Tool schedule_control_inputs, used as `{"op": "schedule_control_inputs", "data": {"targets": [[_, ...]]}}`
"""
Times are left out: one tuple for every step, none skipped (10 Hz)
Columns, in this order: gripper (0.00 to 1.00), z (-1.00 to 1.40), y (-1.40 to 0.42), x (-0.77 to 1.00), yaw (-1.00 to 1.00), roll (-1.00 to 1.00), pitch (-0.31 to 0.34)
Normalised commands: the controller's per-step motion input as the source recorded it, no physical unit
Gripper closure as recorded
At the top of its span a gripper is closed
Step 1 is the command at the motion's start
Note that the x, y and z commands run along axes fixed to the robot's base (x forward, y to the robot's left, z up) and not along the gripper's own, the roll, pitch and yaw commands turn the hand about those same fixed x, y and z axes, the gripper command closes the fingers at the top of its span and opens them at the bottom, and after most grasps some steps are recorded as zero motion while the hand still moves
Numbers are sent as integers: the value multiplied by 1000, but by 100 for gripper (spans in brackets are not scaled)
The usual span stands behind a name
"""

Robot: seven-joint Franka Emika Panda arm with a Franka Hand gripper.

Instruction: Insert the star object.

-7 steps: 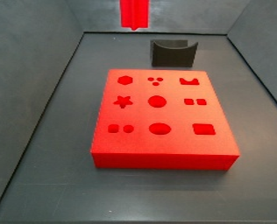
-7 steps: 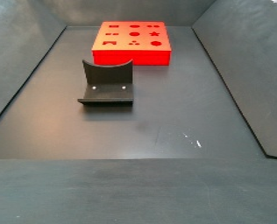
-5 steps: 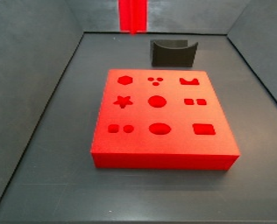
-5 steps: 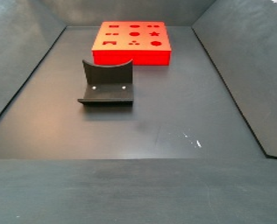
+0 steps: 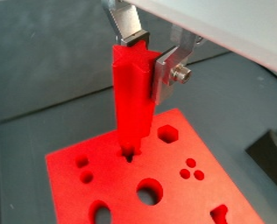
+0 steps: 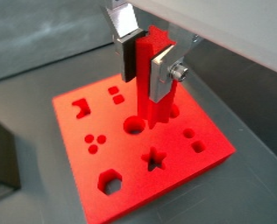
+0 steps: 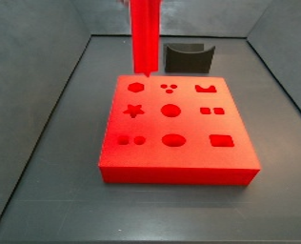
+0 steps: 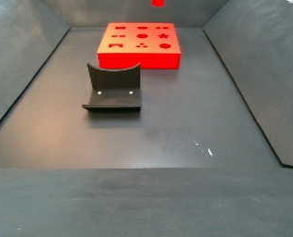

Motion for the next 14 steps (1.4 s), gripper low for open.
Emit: {"op": "schedule_control_inputs", "data": {"targets": [[100, -646, -157, 126, 3, 309, 0], [100, -546, -3, 0, -311, 0, -170], [100, -506, 54, 0, -294, -146, -279], [100, -426, 271, 0, -177, -244, -246], [100, -480, 351, -337, -231, -300, -129], [100, -300, 297, -360, -194, -241, -1], [100, -197, 40, -140, -31, -190, 0], [100, -117, -60, -31, 0, -26, 0], [100, -31, -189, 0, 0, 0, 24], [100, -86, -189, -51, 0, 31, 31], [100, -149, -111, -157, 0, 70, 43], [100, -180, -51, -169, 0, 69, 33], [100, -149, 0, 0, 0, 91, 4], [100, -103, 54, 63, -91, 44, 0]]}}
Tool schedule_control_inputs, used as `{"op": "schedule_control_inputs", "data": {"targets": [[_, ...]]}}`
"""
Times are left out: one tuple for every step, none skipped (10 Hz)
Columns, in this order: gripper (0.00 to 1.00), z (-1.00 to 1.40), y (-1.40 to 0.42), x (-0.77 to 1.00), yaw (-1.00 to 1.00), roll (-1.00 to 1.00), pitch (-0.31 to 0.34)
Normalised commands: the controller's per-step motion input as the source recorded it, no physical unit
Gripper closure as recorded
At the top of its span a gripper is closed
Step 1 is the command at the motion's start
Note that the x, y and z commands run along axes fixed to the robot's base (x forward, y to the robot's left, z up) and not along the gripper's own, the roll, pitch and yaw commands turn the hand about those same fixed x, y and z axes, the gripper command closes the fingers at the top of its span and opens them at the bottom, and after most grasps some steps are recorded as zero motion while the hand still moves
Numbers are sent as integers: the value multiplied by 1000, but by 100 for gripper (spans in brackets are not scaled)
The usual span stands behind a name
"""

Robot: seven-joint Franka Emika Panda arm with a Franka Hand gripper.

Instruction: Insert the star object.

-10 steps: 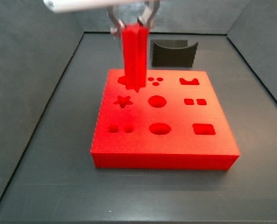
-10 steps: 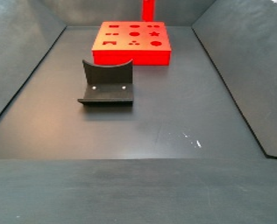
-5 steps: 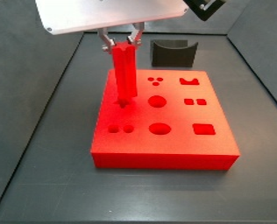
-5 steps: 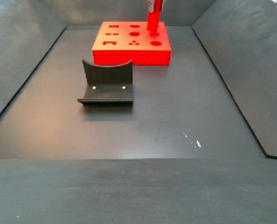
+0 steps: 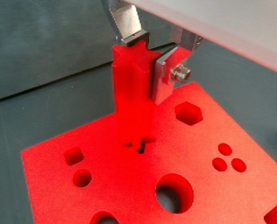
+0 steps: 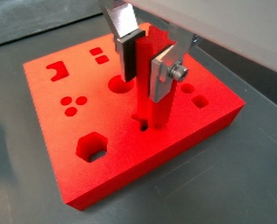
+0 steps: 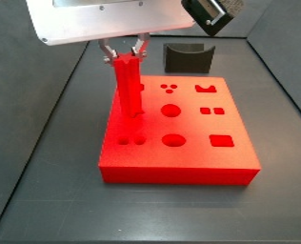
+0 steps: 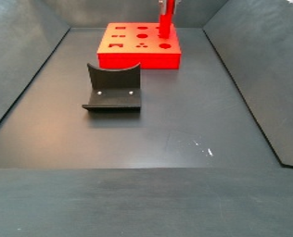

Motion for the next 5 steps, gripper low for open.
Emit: {"op": "schedule_control_inputs", "data": {"targets": [[100, -86, 14, 126, -100, 46, 0], [100, -134, 11, 131, -126, 96, 0], [100, -163, 0, 134, -123, 86, 0], [100, -180, 0, 246, -157, 53, 0], [100, -229, 0, 120, -180, 116, 0]]}}
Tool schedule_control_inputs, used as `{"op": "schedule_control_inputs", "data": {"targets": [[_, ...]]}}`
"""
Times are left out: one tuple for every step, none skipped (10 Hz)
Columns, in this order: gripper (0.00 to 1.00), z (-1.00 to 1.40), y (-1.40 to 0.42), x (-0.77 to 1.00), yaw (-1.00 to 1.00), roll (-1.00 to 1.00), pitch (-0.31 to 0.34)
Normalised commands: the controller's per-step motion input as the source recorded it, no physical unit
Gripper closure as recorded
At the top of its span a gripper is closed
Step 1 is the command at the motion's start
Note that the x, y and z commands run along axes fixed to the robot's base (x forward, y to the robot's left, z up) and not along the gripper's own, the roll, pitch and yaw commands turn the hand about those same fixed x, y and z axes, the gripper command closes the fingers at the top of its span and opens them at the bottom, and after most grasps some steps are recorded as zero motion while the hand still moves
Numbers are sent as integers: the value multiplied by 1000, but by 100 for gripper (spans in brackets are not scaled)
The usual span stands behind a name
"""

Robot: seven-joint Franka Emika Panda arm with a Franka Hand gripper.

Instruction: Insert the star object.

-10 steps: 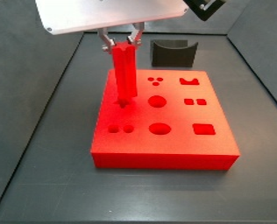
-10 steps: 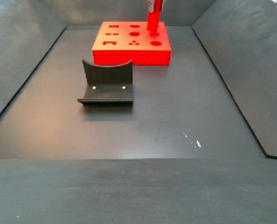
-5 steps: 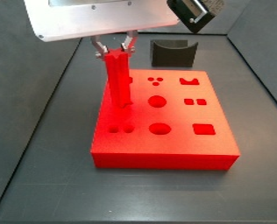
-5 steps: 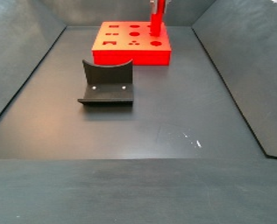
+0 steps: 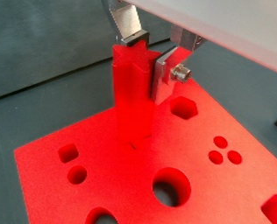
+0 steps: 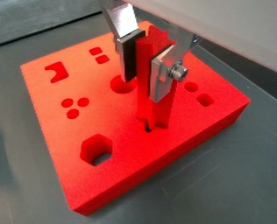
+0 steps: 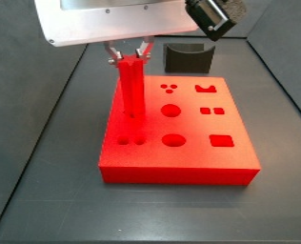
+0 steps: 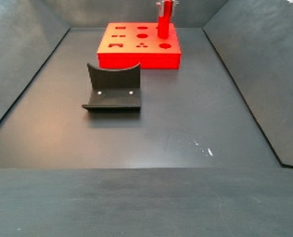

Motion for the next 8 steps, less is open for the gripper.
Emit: {"op": "schedule_control_inputs", "data": {"targets": [[100, -214, 0, 117, -146, 106, 0], [100, -249, 0, 34, -106, 173, 0], [100, -226, 17, -114, -154, 193, 6], [100, -126, 23, -146, -191, 111, 6], [100, -80, 0, -86, -160, 89, 0], [100, -80, 0, -6, -126, 64, 0], [100, -171, 0, 0, -94, 31, 0], [100, -237, -46, 34, -83, 57, -19]]}}
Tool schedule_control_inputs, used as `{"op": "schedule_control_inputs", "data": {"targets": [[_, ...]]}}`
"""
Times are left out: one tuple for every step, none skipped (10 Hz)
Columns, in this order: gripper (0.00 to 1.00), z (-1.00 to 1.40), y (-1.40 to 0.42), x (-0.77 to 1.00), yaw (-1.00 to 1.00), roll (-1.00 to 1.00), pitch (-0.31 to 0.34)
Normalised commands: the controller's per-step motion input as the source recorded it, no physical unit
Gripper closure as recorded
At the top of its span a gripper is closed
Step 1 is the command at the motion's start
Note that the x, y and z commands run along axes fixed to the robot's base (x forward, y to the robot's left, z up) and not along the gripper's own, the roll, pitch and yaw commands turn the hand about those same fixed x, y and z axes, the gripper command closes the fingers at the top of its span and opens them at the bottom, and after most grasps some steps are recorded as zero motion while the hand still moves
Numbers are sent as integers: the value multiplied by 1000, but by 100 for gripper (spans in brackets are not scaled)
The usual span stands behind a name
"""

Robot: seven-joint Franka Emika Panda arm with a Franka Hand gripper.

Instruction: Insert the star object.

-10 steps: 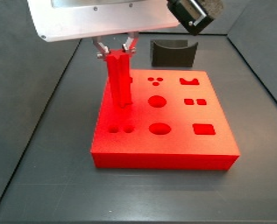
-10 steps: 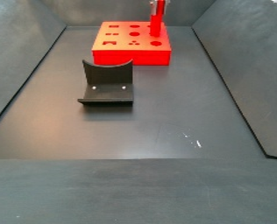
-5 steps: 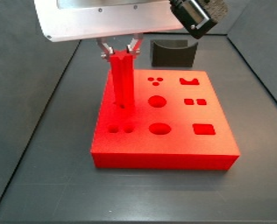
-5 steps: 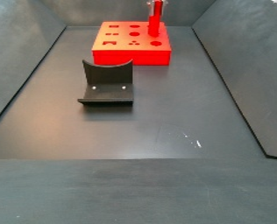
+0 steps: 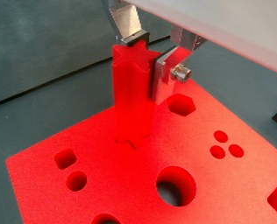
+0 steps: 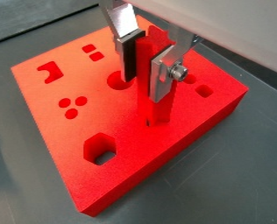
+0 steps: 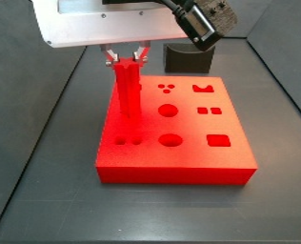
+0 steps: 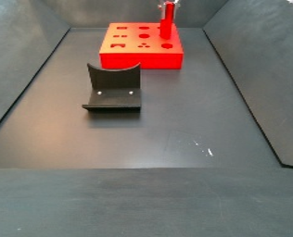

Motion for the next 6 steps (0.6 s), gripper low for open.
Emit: {"op": "schedule_control_inputs", "data": {"targets": [[100, 0, 0, 0, 0, 64, 20], [100, -117, 0, 77, 0, 30, 6], [100, -823, -54, 129, 0, 119, 0], [100, -671, 0, 363, -49, 219, 189], [100, -466, 0, 280, -83, 266, 259], [100, -523, 17, 371, -191, 231, 261]]}}
